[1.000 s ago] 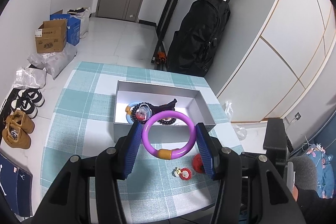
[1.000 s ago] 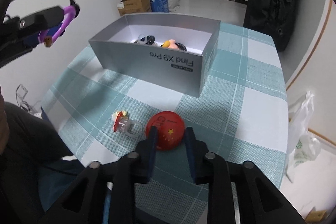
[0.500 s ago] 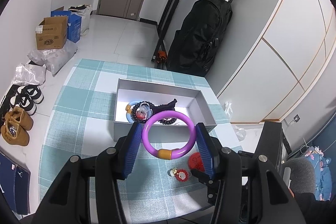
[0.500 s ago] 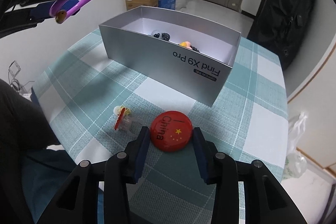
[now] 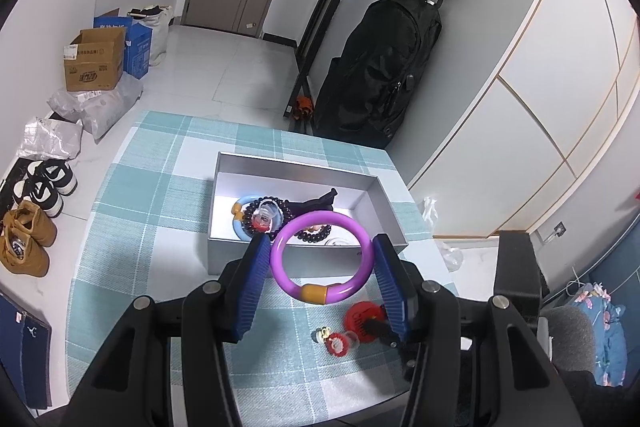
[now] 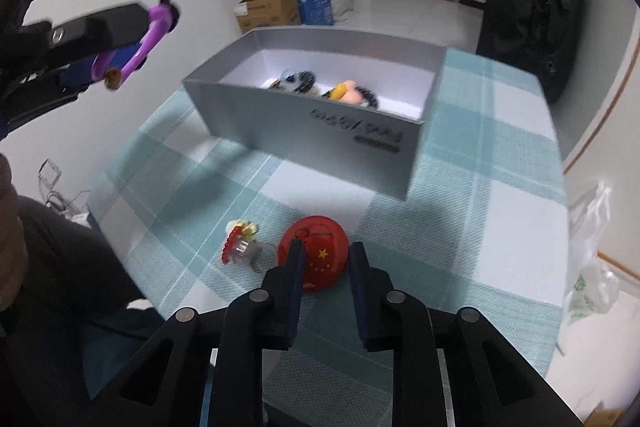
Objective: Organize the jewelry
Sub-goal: 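Lift the purple ring toward the box while the right tool grasps the clear red-capped trinket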
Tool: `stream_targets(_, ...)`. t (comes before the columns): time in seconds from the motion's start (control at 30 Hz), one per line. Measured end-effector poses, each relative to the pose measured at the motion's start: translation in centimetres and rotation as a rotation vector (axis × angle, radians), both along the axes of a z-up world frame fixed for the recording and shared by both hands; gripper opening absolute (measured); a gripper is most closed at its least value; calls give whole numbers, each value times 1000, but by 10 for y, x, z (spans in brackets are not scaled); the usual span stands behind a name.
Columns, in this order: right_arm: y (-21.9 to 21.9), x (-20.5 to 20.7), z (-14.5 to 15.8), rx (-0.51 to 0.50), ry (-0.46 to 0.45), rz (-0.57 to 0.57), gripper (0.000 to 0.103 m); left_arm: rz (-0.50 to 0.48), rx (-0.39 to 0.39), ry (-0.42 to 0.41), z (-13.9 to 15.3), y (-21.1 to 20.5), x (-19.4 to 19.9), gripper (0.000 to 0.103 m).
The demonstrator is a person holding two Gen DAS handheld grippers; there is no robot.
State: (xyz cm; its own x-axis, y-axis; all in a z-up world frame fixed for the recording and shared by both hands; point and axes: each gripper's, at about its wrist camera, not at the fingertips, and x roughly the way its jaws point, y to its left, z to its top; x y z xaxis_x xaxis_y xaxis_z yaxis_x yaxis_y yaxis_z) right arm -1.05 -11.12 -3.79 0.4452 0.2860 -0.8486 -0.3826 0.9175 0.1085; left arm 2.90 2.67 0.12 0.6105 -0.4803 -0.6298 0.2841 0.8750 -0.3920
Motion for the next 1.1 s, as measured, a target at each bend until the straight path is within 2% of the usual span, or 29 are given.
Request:
stream_targets(0.1, 3, 0, 0, -5, -2, 7, 24, -3, -1, -1, 1, -1, 1, 47)
stream_targets(0.17, 6, 1, -3, -11, 3, 17, 33, -6, -1, 1, 1, -1, 1, 47)
stream_targets(0.2, 9, 1, -4, -23, -2, 29, 35, -4, 0, 1, 1, -1, 0, 47)
stream_targets(0.27, 21, -4, -6, -85, -30, 64, 45, -2, -2, 1, 1, 0, 0, 47)
stream_targets(0.3, 28, -8, -7, -126, -48, 87, 45, 0, -4, 0, 1, 1, 0, 47)
stream_targets(0.37, 39, -12, -8, -183, -98, 119, 42, 7, -10, 2, 2, 3, 1, 47)
stream_targets(0.5, 38, -8, -8, -159, -70, 107, 41, 17, -26, 12, 0, 7, 2, 47)
stream_targets(0.63, 46, -14, -7, -218, -117, 126, 40, 23, -33, 6, 1, 9, 4, 47)
stream_targets(0.83, 32, -5, -7, -128, -62, 74, 40, 28, -54, -2, -1, 14, 7, 47)
stream_targets(0.87, 28, -3, -6, -106, -56, 61, 29, 28, -59, -4, 0, 14, 8, 47)
stream_targets(0.93, 21, 0, 0, -70, -58, 41, 17, 30, -67, -18, 3, 15, 8, 47)
stream_targets(1.0, 16, 3, 5, -23, -40, 27, 16, 28, -76, -29, 6, 15, 9, 47)
stream_targets(1.1, 16, 6, 1, -44, -32, 29, 15, 25, -77, -33, 5, 15, 13, 47)
